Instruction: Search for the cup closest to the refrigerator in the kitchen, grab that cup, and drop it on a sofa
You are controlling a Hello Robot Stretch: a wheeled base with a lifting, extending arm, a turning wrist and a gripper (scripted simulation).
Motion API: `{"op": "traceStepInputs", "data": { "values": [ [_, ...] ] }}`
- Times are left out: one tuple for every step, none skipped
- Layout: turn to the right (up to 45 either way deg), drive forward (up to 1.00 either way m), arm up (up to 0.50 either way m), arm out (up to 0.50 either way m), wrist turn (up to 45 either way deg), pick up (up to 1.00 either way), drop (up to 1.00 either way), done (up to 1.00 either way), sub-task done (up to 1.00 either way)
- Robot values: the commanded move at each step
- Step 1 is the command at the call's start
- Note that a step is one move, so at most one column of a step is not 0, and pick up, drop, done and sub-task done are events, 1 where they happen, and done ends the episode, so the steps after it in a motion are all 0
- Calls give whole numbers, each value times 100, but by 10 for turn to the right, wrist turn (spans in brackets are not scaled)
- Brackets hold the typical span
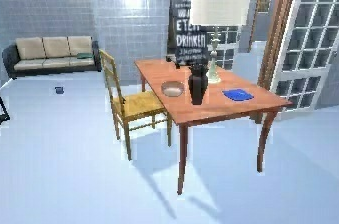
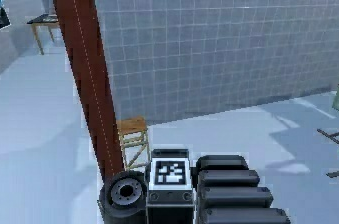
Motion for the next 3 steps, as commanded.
{"op": "traceStepInputs", "data": {
  "values": [
    [-210, 0, 0, 0, 0, 0, 0, 0, 0],
    [0, 5, 0, 0, 0, 0, 0, 0, 0],
    [390, 0, 0, 0, 0, 0, 0, 0, 0]
  ]
}}
